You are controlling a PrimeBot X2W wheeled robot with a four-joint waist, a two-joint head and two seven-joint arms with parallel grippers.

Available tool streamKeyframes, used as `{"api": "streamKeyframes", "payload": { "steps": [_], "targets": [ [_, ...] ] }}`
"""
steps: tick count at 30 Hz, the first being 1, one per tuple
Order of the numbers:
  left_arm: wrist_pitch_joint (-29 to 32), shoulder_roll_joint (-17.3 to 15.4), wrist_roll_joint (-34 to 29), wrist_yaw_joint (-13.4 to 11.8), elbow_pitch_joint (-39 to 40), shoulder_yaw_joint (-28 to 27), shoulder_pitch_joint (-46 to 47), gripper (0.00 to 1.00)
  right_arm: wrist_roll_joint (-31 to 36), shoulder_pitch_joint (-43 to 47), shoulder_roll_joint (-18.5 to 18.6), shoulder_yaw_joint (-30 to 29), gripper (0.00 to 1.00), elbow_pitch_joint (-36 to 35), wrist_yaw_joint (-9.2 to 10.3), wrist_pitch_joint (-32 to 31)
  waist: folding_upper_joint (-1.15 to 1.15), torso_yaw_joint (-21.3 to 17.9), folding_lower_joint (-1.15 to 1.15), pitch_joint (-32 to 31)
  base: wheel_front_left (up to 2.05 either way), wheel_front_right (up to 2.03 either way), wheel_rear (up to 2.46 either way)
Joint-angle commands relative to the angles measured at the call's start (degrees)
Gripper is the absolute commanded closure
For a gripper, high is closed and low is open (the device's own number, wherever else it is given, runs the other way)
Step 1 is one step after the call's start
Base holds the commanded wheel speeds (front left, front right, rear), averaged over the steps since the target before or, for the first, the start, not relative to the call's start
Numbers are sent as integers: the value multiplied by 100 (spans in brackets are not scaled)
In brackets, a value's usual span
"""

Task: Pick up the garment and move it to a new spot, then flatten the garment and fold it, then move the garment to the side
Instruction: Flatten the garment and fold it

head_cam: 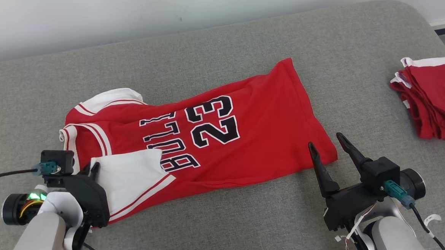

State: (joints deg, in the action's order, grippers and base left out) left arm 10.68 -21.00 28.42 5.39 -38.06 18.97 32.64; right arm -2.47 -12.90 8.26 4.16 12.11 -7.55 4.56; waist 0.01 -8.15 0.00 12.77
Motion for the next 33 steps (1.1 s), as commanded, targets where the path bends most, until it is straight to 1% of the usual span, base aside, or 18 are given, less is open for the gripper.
{"api": "streamKeyframes", "payload": {
  "steps": [1,2,7,11,14,17,19,20,22,25,27,30,32,33],
  "targets": [
    [-37,16,10,4,-5,32,49,97,-24,-25,-27,8,0,0,12,28,-1,-7,0,12,0,0,0],
    [-70,-1,-1,16,-5,47,66,100,-25,-43,-33,11,0,8,12,33,-1,-11,0,19,0,0,0],
    [-211,-59,-64,54,-33,132,131,100,-24,-65,-57,-25,0,58,12,62,-1,-1,0,15,0,0,0],
    [-499,-176,-170,-73,76,96,103,100,18,-17,-100,-79,0,68,12,73,-1,35,0,-11,0,0,0],
    [-725,-222,-162,-144,255,49,-95,100,28,37,-95,-166,0,64,12,83,-1,82,0,-48,0,0,0],
    [-916,-253,-118,-239,551,-14,-339,100,-27,105,-59,-320,0,90,12,84,-1,140,0,-82,0,0,0],
    [-975,-267,-85,-291,789,-37,-538,100,8,162,-36,-450,0,75,12,-21,-1,176,0,-87,0,0,0],
    [-1005,-240,-33,-342,1055,-31,-770,100,2,207,-18,-596,0,84,12,-246,-1,208,0,-69,0,0,0],
    [-978,-186,-23,-417,1335,1,-1012,100,-27,215,6,-740,0,71,12,-550,-1,236,0,-49,0,0,0],
    [-993,-153,27,-548,1717,2,-1313,100,-50,180,41,-967,0,15,12,-1037,-1,267,0,-7,0,0,0],
    [-1012,-98,62,-590,1899,16,-1455,100,-90,167,-12,-1100,0,22,12,-1406,-1,300,0,21,0,0,0],
    [-1011,-45,98,-635,2076,55,-1568,100,-148,190,-56,-1173,0,97,12,-1944,-1,357,0,65,0,0,0],
    [-1000,-2,89,-646,2149,97,-1595,100,-201,185,-36,-1104,0,125,12,-2151,-1,401,0,94,0,0,0],
    [-1000,-2,89,-646,2149,97,-1595,100,-201,185,-36,-1104,0,125,12,-2151,-1,401,0,94,0,0,0]
  ]
}}
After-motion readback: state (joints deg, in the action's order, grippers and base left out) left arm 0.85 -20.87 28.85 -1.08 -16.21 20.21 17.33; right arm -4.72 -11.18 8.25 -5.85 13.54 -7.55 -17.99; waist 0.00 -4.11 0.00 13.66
